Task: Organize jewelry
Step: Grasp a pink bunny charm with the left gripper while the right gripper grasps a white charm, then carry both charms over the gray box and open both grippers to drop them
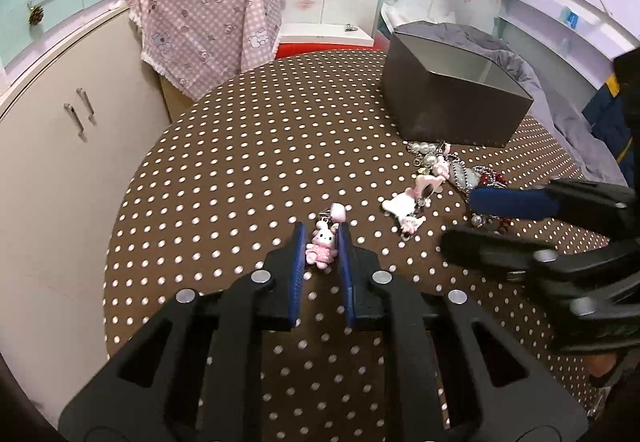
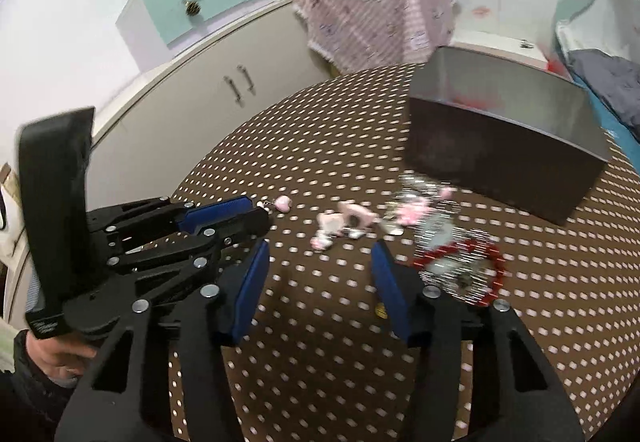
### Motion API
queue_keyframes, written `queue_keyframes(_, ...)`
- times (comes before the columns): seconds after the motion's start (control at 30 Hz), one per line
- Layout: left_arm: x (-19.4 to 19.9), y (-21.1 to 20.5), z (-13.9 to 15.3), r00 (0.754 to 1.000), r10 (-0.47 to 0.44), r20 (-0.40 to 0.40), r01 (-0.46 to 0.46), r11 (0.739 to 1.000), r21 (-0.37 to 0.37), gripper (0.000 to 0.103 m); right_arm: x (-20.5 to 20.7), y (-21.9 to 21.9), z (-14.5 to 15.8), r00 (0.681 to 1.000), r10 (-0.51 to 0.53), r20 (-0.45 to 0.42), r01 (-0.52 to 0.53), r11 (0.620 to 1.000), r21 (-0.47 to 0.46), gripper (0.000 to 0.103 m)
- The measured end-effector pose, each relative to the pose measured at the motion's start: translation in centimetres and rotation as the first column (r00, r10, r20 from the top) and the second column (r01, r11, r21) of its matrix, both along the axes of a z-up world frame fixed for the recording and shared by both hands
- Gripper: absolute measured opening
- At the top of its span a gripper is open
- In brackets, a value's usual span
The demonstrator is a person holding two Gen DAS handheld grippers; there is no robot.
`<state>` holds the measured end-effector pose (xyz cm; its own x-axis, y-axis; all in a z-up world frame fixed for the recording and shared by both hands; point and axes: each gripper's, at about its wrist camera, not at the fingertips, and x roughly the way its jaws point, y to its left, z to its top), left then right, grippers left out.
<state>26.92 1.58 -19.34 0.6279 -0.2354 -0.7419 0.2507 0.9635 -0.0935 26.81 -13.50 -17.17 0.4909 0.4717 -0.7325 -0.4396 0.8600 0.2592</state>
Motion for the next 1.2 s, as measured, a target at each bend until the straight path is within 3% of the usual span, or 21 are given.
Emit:
queue_keyframes(0.07,-0.2,0.3,-0.2,1.000,0.010,-0.005,-0.010,1.000,-0.002,0.016,0.4,0.9,-0.6,1.000,0.009,-0.004,-0.009,1.000,-0.019,0.042)
queue_keyframes(0.27,-0.6,0.3,0.0,1.000,0.018,-0.003,-0.018,1.000,-0.011,0.016,1.3,2.6,-2.3,0.998,-0.020,0.056,0.028,0.988,-0.154,0.012)
queue_keyframes(0.47,-1.0,0.5,1.9,0.999,0.006,0.034,-0.004,0.999,-0.041,0.016,0.1,1.2,-0.7,0.997,0.007,0.072,-0.003,0.998,-0.061,0.012)
queue_keyframes(0.7,-1.4,-0.7,7.1,0.989,-0.052,0.138,0.062,0.995,-0.074,0.016,-1.9,-1.9,5.9,0.982,-0.015,0.190,0.010,1.000,0.028,0.012)
queue_keyframes(0.97,-0.5,-4.1,15.1,0.942,-0.133,0.309,0.162,0.984,-0.073,0.016,-1.7,-7.0,13.7,0.935,-0.107,0.337,0.097,0.994,0.049,0.012)
queue_keyframes(1.07,1.1,-5.7,16.9,0.932,-0.151,0.330,0.187,0.979,-0.079,0.016,-0.8,-8.7,15.5,0.920,-0.149,0.363,0.137,0.989,0.060,0.012)
queue_keyframes(1.2,4.0,-7.6,17.8,0.936,-0.173,0.305,0.213,0.972,-0.102,0.016,1.0,-10.0,16.1,0.922,-0.173,0.348,0.161,0.985,0.063,0.012)
